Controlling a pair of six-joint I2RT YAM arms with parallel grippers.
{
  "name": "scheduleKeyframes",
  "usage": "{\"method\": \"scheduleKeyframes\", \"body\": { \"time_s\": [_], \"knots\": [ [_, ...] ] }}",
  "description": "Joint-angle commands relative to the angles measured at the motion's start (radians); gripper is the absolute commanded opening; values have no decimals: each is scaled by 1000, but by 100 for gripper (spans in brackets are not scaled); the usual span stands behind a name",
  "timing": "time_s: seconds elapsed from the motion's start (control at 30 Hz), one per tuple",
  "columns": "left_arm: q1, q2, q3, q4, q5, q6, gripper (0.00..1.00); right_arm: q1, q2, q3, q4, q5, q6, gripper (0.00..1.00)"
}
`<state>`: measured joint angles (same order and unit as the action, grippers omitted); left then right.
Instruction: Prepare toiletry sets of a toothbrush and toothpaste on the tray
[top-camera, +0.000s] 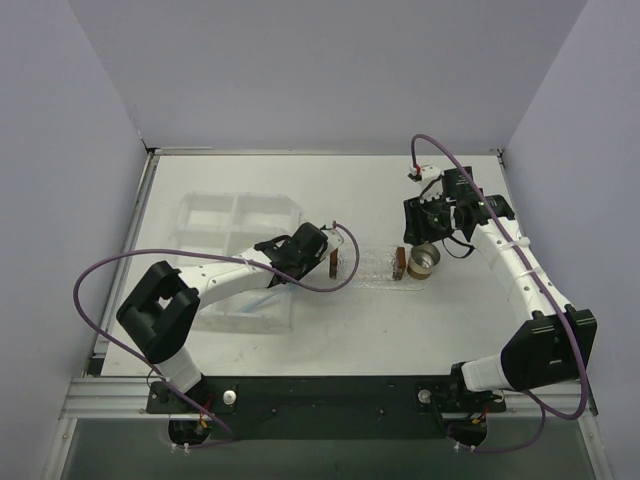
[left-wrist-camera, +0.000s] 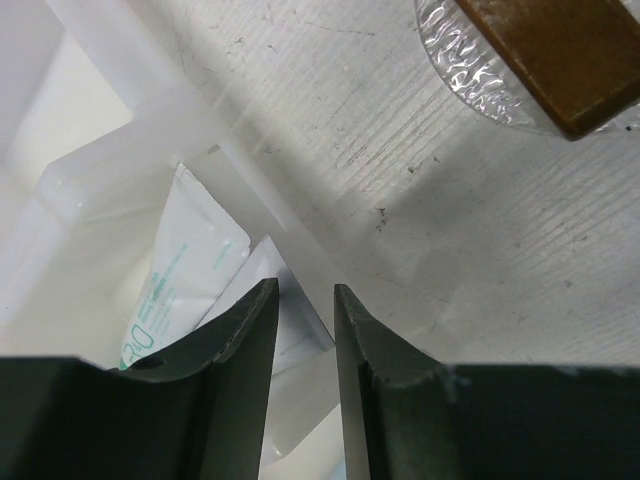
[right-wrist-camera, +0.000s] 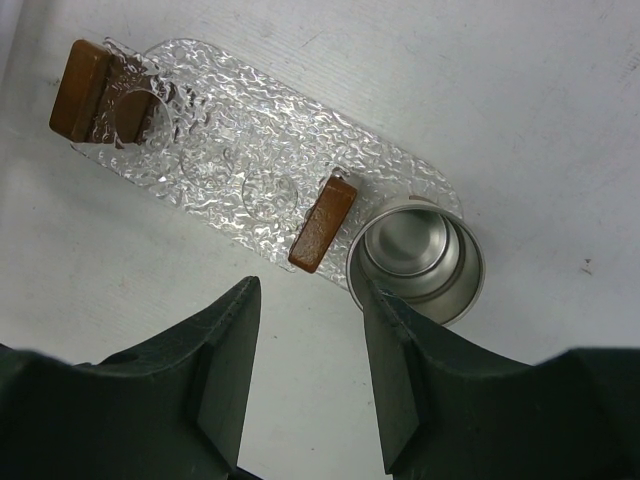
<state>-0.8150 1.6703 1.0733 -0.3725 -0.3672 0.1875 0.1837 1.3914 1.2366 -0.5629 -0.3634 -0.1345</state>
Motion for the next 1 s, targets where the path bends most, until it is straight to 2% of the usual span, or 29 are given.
{"method": "scheduleKeyframes", "body": {
  "time_s": [0.0,0.03,0.13,0.33,0.47,0.5,0.97],
  "knots": [
    [2,-7,4,26,-32,13,36,-6,9,-3,4,-23,-2,41],
    [2,-7,5,21,-32,15,31,-7,9,-3,4,-23,-2,41],
    [2,-12,11,20,-33,18,26,-9,11,-3,4,-26,-2,41],
    [2,-20,22,20,-56,33,18,-12,12,-3,3,-31,-1,41],
    [2,-35,36,18,-79,47,6,-10,11,3,4,-34,1,41],
    [0,-40,46,17,-84,53,0,-10,9,3,1,-37,1,41],
    [22,-197,158,-9,-168,162,0,-10,9,81,-35,-74,-4,42]
  ]
}}
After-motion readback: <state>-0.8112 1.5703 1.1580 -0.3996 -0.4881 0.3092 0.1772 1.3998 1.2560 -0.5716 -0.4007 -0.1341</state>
